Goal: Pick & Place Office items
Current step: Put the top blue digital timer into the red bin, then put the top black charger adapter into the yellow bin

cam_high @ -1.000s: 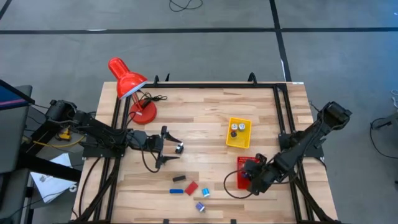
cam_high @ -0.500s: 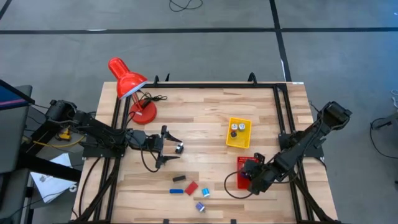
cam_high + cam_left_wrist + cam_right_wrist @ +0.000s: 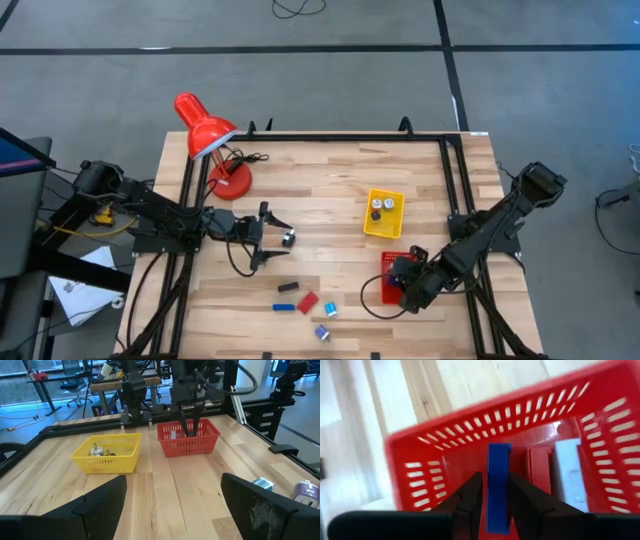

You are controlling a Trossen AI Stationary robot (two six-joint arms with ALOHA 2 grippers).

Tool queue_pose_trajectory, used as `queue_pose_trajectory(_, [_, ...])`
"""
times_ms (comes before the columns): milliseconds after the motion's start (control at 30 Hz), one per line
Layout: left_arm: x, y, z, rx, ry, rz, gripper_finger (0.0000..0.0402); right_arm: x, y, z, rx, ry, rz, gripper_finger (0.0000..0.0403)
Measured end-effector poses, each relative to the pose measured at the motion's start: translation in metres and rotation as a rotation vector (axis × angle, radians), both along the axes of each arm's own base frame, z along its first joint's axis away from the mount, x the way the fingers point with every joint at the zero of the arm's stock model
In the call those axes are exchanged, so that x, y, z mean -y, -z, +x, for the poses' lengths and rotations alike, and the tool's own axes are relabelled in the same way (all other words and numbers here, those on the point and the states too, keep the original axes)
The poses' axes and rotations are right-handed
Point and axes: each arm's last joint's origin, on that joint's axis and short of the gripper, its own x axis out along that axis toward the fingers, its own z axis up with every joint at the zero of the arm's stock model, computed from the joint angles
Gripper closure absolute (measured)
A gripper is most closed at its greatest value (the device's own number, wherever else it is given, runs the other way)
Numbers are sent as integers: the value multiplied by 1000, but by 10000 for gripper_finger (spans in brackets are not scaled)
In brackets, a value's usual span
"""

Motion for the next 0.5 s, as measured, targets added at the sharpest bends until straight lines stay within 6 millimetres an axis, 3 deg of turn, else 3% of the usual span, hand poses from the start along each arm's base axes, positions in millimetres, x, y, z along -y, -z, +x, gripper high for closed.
queue_pose_trajectory(300, [0, 0, 0, -1, 0, 0, 83, 6, -38, -5, 17, 0, 8, 318])
queue_pose_trajectory(500, [0, 1, 0, -9, 0, 3, 81, 15, -53, 7, 229, 62, -79, 301])
